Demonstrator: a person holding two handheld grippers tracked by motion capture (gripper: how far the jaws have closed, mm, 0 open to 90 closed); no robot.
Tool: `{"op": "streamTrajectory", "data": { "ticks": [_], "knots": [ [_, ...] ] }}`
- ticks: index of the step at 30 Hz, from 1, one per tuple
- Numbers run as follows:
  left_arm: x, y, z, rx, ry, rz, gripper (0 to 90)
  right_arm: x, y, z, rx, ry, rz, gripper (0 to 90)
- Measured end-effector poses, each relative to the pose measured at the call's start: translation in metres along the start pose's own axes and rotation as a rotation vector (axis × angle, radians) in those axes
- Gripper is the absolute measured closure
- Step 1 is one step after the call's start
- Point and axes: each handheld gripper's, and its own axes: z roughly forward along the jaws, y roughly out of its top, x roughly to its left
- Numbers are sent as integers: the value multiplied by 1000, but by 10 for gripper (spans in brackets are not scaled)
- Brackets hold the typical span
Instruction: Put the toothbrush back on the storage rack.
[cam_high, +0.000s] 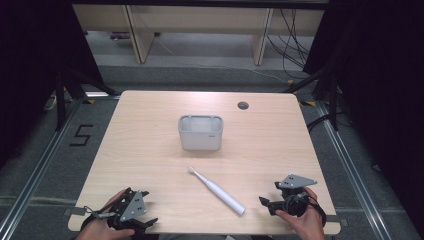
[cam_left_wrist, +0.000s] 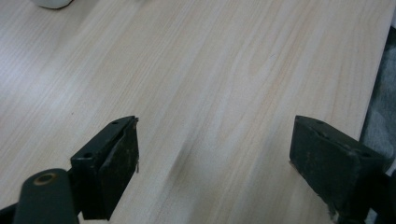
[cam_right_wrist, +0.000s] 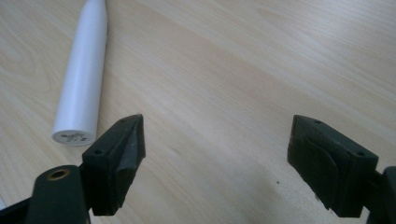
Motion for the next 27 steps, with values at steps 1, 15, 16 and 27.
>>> {"op": "streamTrajectory", "data": {
  "ticks": [1, 15, 16, 27],
  "knots": [
    [0, 0, 0, 0, 0, 0, 154, 0, 1, 1, -4, 0, -16, 199],
    [1, 0, 1, 10, 5, 1, 154, 15, 23, 3, 56, 27, -54, 250],
    [0, 0, 1, 1, 0, -5, 154, 17, 26, 5, 53, 27, -60, 246],
    [0, 0, 1, 12, 22, 4, 154, 28, 49, 11, 72, 44, -106, 267]
  ]
}}
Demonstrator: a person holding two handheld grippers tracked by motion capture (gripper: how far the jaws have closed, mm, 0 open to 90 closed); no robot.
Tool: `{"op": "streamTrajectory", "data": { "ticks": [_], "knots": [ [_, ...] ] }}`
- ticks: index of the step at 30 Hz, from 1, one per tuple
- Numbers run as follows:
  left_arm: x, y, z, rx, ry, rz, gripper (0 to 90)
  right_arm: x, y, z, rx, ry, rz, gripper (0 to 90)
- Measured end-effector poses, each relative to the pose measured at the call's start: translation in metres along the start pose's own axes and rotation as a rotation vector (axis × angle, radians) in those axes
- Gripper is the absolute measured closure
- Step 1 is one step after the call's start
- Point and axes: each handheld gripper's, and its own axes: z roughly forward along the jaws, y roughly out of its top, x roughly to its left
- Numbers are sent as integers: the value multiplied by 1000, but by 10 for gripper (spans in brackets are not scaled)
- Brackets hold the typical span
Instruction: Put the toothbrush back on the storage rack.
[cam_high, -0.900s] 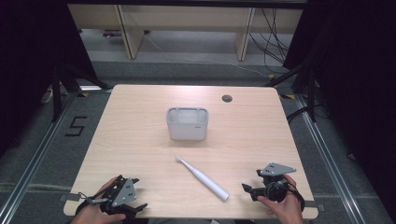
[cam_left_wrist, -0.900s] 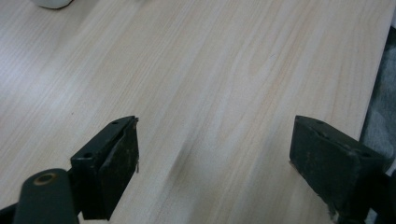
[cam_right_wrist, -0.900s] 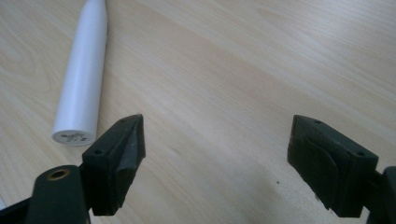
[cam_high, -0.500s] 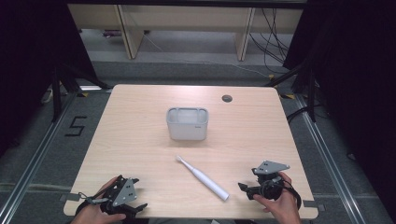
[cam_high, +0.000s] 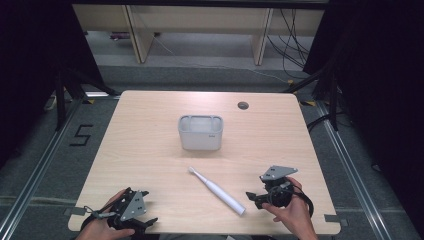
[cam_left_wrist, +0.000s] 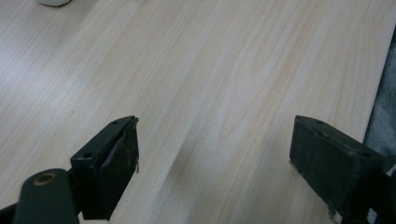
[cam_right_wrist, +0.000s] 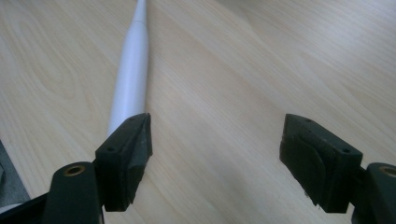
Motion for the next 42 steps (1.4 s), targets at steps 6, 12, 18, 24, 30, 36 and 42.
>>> {"op": "streamTrajectory", "data": {
  "ticks": [6, 12, 18, 24, 30, 36, 42],
  "knots": [
    [1, 0, 0, -1, -8, 4, 154, 9, 17, 9, 10, 32, -66, 290],
    [0, 0, 0, -1, -3, 1, 154, 17, 30, 16, 31, 42, -103, 302],
    [1, 1, -1, -2, -33, -2, 154, 27, 43, 25, 47, 63, -130, 334],
    [1, 0, 0, -7, 1, 1, 154, 38, 60, 38, 117, 124, -168, 375],
    [2, 0, 0, -11, -18, 1, 154, 49, 69, 50, 186, 156, -218, 441],
    [1, 0, 0, -15, -26, -1, 154, 53, 75, 62, 265, 156, -246, 484],
    [1, 0, 0, -8, -5, -3, 154, 55, 75, 71, 315, 161, -268, 510]
  ]
}}
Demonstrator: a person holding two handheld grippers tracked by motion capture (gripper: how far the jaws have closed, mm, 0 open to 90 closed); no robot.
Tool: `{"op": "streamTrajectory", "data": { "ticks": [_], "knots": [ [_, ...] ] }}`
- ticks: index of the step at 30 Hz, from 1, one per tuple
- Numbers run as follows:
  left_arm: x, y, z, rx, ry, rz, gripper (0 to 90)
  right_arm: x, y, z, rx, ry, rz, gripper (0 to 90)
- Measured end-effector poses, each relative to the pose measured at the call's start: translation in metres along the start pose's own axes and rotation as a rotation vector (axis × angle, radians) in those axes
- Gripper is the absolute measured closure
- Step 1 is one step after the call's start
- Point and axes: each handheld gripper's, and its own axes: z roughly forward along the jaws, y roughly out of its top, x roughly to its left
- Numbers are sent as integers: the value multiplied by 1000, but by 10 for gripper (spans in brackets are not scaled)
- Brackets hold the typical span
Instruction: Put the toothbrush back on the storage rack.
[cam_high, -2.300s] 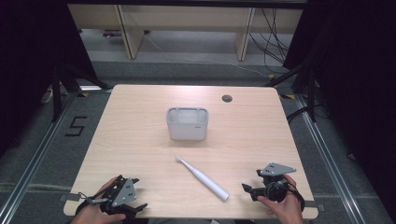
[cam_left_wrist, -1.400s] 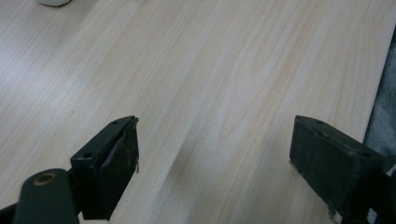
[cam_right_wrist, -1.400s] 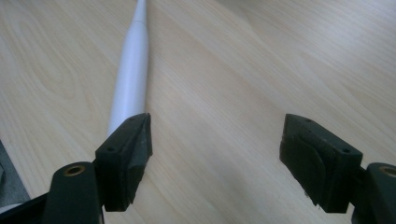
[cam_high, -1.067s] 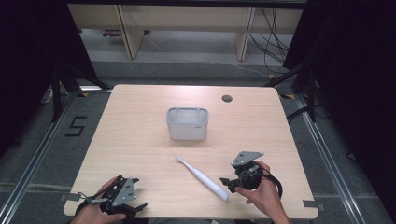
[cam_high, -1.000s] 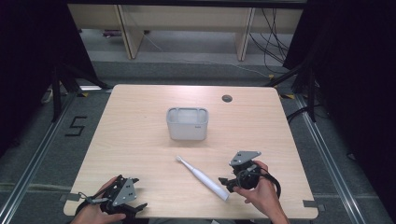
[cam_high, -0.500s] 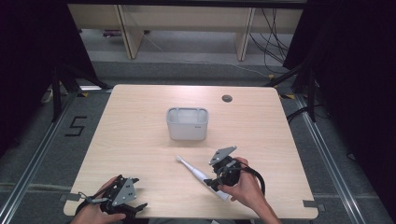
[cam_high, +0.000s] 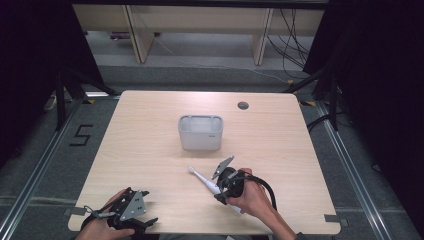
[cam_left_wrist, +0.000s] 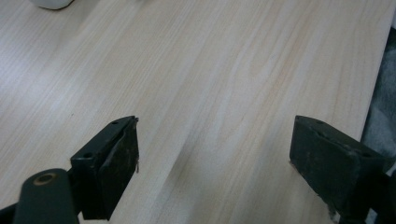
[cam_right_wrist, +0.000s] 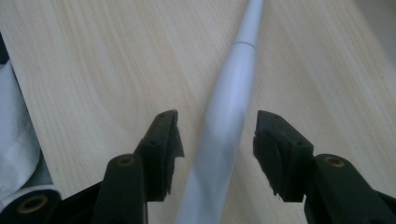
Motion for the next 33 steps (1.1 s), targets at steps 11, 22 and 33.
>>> {"op": "streamTrajectory", "data": {
  "ticks": [11, 22, 33],
  "knots": [
    [0, 0, 0, -1, -3, 0, 154, -4, 4, 10, 64, 7, -19, 560],
    [1, 0, 0, -1, -21, 1, 154, -6, 11, 20, 132, 6, -39, 604],
    [1, 0, 1, -5, -23, 0, 154, -7, 17, 27, 215, 2, -60, 641]
  ]
}}
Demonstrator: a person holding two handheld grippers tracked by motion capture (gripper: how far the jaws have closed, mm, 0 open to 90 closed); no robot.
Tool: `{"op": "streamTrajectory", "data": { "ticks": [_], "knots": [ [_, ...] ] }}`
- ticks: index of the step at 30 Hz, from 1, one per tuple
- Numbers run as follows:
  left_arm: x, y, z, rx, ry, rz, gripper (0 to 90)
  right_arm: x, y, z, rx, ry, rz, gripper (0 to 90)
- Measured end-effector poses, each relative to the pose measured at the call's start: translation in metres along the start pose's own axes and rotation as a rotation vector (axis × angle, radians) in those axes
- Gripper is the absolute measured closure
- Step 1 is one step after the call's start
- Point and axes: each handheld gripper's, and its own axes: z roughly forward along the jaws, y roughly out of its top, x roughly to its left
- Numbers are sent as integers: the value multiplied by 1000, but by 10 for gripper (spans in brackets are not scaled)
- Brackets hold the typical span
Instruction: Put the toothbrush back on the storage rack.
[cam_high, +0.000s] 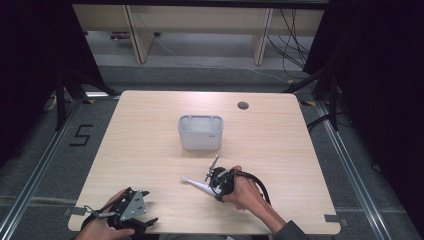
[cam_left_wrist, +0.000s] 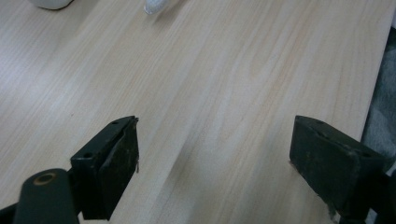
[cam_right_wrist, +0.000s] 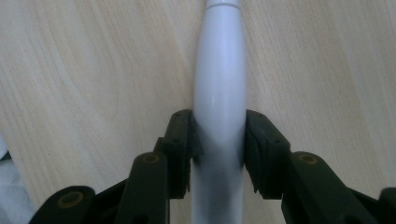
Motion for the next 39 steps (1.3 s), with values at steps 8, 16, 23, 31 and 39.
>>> {"op": "streamTrajectory", "data": {
  "ticks": [8, 16, 23, 31, 39],
  "knots": [
    [0, 0, 0, -4, -2, 3, 154, -2, 12, 1, 78, 7, -41, 642],
    [0, 0, 0, -2, -1, 3, 154, -3, 19, 3, 108, 1, -95, 659],
    [0, 0, 0, -3, -4, 3, 154, 0, 24, 3, 152, -4, -106, 663],
    [0, 1, -1, 5, -19, 5, 154, 2, 27, 4, 187, 1, -94, 665],
    [0, 1, 0, 3, 0, 7, 154, 2, 27, 5, 166, -16, -148, 666]
  ]
}}
